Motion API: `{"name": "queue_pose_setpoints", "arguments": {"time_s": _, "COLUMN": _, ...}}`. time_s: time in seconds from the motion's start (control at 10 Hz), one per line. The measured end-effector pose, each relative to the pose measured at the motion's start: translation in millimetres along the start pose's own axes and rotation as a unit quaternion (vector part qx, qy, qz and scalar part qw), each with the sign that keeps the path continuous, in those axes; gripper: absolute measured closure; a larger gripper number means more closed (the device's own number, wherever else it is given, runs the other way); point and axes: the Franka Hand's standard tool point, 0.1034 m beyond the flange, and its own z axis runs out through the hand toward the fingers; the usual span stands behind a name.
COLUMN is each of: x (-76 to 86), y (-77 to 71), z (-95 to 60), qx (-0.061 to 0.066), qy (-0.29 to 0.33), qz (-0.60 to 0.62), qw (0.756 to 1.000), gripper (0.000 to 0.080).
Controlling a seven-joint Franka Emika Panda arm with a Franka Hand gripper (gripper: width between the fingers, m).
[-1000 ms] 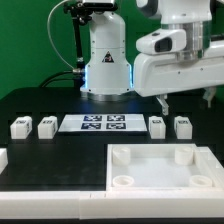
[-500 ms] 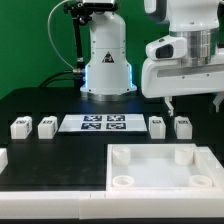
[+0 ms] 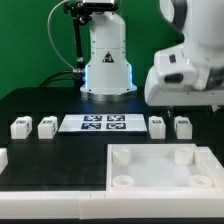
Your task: Assemble one leg
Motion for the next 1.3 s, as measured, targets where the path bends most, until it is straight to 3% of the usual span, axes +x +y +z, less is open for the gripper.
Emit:
{"name": "queue_pose_setpoints", "arguments": {"time_s": 0.1, "x": 1.6, "y": 3.6, "z": 2.1, "qx": 0.004, "qy": -0.052, "qz": 0.011, "qw": 0.999, "gripper": 0.0150}}
{"name": "queue_pose_setpoints", "arguments": {"time_s": 0.2, "x": 0.4, "y": 6.7, "z": 7.2, "qx": -0.004, "qy": -0.117, "qz": 0.017, "qw": 0.993, "gripper": 0.0150}}
{"name": "queue_pose_setpoints", "arguments": {"time_s": 0.3, "x": 4.4, "y": 6.0, "z": 8.2, "qx": -0.005, "qy": -0.143, "qz": 0.014, "qw": 0.990, "gripper": 0.0150}}
{"name": "queue_pose_setpoints", "arguments": {"time_s": 0.6, "x": 4.8, "y": 2.2, "z": 14.4, "qx": -0.009, "qy": -0.151, "qz": 0.016, "qw": 0.988, "gripper": 0.0150}}
{"name": "queue_pose_setpoints", "arguments": {"time_s": 0.8, "x": -1.9, "y": -9.1, "z": 30.5, "qx": -0.016, "qy": -0.155, "qz": 0.024, "qw": 0.988, "gripper": 0.0150}}
{"name": "queue_pose_setpoints", "arguments": {"time_s": 1.1, "x": -2.9, "y": -8.4, "z": 50.1, "qx": -0.017, "qy": -0.156, "qz": 0.026, "qw": 0.987, "gripper": 0.0150}}
{"name": "queue_pose_setpoints", "arguments": {"time_s": 1.3, "x": -2.0, "y": -8.4, "z": 52.3, "qx": -0.017, "qy": -0.153, "qz": 0.026, "qw": 0.988, "gripper": 0.0150}}
